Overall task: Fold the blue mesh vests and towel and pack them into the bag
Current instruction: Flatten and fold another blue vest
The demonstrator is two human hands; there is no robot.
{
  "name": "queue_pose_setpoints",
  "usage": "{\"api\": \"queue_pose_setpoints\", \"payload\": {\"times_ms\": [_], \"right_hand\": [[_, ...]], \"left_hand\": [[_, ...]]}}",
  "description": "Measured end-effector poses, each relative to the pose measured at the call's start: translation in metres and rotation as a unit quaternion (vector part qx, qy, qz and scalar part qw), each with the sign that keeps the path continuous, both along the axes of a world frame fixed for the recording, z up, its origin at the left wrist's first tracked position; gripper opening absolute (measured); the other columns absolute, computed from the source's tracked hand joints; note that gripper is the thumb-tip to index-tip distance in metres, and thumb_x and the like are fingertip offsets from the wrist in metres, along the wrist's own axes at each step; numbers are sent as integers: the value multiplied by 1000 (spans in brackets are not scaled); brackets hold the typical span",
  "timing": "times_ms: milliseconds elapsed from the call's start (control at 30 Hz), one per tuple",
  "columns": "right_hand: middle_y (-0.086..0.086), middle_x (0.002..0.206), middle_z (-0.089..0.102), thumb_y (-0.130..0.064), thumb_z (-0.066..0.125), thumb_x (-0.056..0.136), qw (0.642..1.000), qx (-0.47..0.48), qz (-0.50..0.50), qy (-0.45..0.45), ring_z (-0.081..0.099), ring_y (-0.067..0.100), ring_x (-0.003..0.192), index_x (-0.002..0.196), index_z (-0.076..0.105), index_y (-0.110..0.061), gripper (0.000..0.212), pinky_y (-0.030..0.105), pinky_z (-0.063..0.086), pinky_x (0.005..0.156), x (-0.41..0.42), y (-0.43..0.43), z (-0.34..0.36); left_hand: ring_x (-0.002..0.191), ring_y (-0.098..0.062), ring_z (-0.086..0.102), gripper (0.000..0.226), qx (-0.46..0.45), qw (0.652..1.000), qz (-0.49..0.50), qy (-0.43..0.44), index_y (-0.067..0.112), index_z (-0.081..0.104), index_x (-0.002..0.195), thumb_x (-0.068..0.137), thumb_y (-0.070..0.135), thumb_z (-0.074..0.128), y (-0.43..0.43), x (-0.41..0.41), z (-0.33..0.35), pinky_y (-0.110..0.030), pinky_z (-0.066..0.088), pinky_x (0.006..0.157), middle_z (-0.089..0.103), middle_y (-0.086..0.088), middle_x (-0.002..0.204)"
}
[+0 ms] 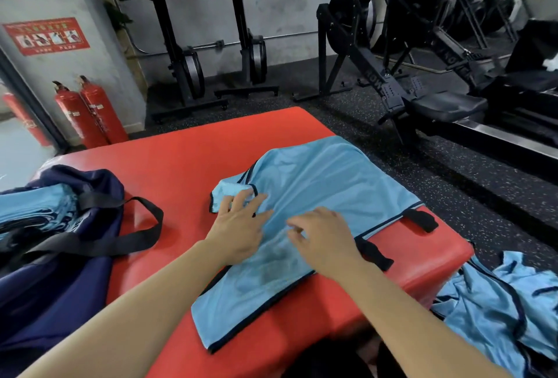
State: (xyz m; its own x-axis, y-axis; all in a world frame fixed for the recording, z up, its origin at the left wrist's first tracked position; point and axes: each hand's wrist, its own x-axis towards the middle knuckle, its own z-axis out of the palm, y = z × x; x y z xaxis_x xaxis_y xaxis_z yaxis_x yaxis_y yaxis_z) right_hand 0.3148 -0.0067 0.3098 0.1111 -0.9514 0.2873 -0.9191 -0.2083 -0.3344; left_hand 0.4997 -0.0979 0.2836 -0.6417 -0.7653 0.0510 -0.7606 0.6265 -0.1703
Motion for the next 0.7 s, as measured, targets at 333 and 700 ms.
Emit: {"api": "queue_pose_setpoints", "payload": {"times_ms": [333, 700], "right_hand": [[23, 159, -18, -85, -26, 47, 955, 246, -120, 115, -17, 38, 147, 155, -12, -26, 124, 54, -7, 117, -31, -3, -48], [25, 156, -24, -79, -28, 58, 963, 247, -83, 62, -24, 40, 144, 155, -11, -21, 114, 58, -15, 115, 51, 15, -51]], "left_hand": [[151, -16, -2, 121, 63, 990, 116, -51, 22, -10, 156, 55, 86, -33, -7, 29, -17, -38, 4, 120, -3, 6, 165], [114, -28, 48, 34, -49, 947, 300, 103, 36, 70, 92, 91, 57, 43, -21, 107, 67, -39, 35, 88, 69, 2, 100]]}}
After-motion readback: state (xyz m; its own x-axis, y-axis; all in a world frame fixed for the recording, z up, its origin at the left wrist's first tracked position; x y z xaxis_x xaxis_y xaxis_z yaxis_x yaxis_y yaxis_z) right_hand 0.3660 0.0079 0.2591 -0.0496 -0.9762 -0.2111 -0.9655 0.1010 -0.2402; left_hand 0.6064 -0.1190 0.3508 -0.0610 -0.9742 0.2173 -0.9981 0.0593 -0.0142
